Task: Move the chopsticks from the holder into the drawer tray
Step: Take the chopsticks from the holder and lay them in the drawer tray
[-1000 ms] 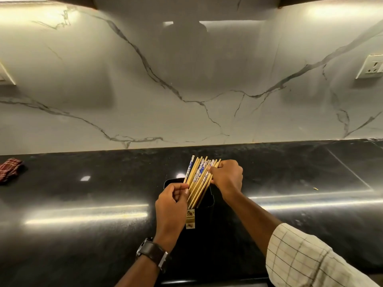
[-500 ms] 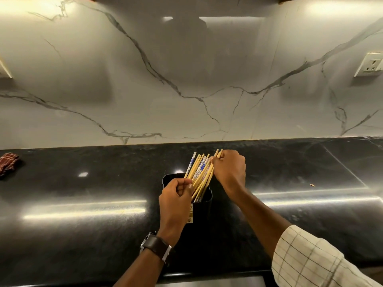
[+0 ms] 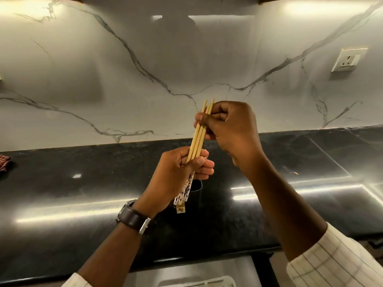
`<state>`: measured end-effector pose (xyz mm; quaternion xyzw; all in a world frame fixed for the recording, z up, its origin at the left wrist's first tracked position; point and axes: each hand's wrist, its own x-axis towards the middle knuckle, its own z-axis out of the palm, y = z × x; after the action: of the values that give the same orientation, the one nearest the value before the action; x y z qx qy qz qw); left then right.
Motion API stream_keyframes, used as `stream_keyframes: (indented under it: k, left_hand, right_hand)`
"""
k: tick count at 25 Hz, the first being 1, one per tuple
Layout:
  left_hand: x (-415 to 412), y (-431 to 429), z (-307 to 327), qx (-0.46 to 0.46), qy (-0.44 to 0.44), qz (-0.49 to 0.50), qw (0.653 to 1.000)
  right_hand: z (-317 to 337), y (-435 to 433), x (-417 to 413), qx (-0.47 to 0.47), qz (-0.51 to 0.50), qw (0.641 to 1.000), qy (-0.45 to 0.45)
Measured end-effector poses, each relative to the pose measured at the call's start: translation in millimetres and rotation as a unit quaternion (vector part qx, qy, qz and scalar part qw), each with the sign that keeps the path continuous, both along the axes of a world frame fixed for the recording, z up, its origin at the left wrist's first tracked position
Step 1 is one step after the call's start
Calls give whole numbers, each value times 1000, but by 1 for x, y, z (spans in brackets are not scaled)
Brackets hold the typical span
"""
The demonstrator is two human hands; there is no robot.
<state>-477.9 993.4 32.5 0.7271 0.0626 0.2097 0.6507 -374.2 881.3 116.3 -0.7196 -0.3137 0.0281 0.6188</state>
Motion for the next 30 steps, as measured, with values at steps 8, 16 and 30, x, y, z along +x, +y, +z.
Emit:
stream_keyframes:
  k: [8, 16, 30]
  left_hand:
    - [-42, -27, -25, -239, 21, -123, 963]
    - [-87, -64, -61, -340, -94, 189, 916]
    - [-143, -125, -186, -484, 71, 305, 817]
  right_hand:
    - [-44, -22, -35, -54, 57, 991, 112]
    - [-176, -67, -154, 73, -127, 771, 619]
    - [-256, -114, -208, 87, -136, 714, 682]
